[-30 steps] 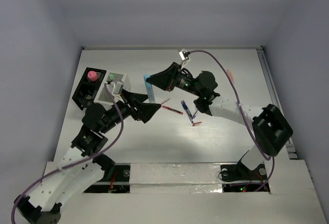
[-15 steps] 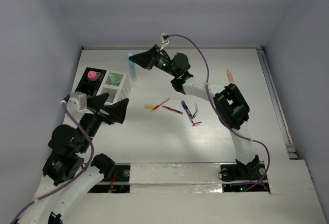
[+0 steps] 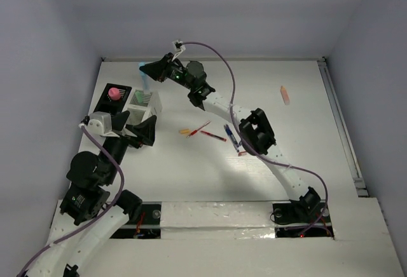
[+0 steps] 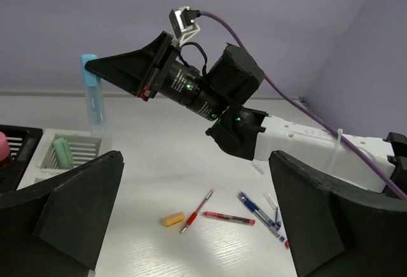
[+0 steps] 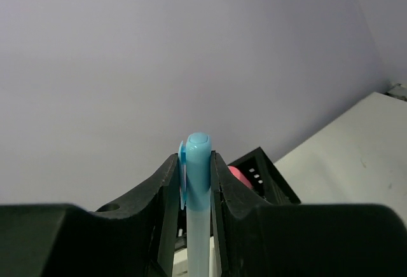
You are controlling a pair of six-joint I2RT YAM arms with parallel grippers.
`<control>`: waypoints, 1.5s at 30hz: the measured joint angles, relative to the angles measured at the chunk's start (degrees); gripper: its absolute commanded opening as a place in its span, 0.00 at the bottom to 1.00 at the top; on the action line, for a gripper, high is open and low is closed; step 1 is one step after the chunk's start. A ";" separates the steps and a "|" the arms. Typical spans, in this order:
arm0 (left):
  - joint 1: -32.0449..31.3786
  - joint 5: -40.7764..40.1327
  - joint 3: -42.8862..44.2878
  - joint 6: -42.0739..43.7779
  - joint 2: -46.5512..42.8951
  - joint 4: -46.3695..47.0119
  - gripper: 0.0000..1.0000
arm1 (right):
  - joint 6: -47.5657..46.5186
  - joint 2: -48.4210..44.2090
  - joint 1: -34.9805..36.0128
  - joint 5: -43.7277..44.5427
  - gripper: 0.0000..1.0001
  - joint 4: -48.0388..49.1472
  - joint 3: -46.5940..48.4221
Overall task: Sort the stationery into containers
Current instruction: Place the pen in the storage box.
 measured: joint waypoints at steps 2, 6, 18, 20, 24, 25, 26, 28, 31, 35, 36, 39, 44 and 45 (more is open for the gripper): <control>1.77 1.01 -0.59 -0.02 0.31 0.04 0.99 | -1.44 2.03 0.37 0.92 0.00 -1.97 2.71; 4.85 3.50 -0.63 -0.07 0.70 0.66 0.99 | -3.48 4.63 0.76 2.49 0.00 -4.48 4.92; 5.70 6.14 -0.68 -0.07 0.70 1.14 0.99 | -5.95 6.56 2.16 4.74 0.54 -6.67 4.44; 5.75 6.19 -0.79 -0.07 0.70 1.16 0.99 | -6.95 6.54 2.36 4.72 0.63 -6.80 4.00; 6.49 6.49 -1.07 -0.11 0.79 1.14 0.99 | -9.14 4.81 2.58 3.98 0.73 -8.17 0.83; 6.71 6.54 -1.07 -0.11 0.81 1.16 0.99 | -9.70 3.65 2.58 3.67 0.73 -8.74 -0.85; 6.86 6.51 -1.07 -0.13 0.87 1.16 0.99 | -10.29 1.88 2.64 3.48 0.72 -9.27 -3.37; 7.23 6.51 -1.07 -0.22 0.96 1.16 0.99 | -11.39 -3.61 2.69 3.26 0.66 -9.99 -10.86; 7.50 6.51 -1.11 -0.26 1.33 1.18 0.99 | -13.84 -16.37 2.38 3.10 0.54 -10.62 -27.41; 7.63 7.82 -1.11 -0.35 3.28 1.40 0.99 | -19.26 -32.89 1.64 3.67 0.41 -14.99 -42.64; 7.78 8.50 -1.11 -0.48 4.15 1.49 0.99 | -21.20 -36.79 1.51 4.52 0.35 -17.31 -45.31; 7.98 10.73 -1.11 -1.09 7.13 1.57 0.99 | -25.09 -46.99 0.52 8.44 0.34 -23.10 -52.63; 8.07 17.11 -1.11 -4.39 12.72 1.73 0.99 | -26.27 -58.99 -8.26 14.23 0.52 -32.41 -65.57; 8.07 18.91 -1.11 -5.62 13.60 2.05 0.99 | -26.27 -60.52 -12.31 15.56 0.57 -34.47 -67.78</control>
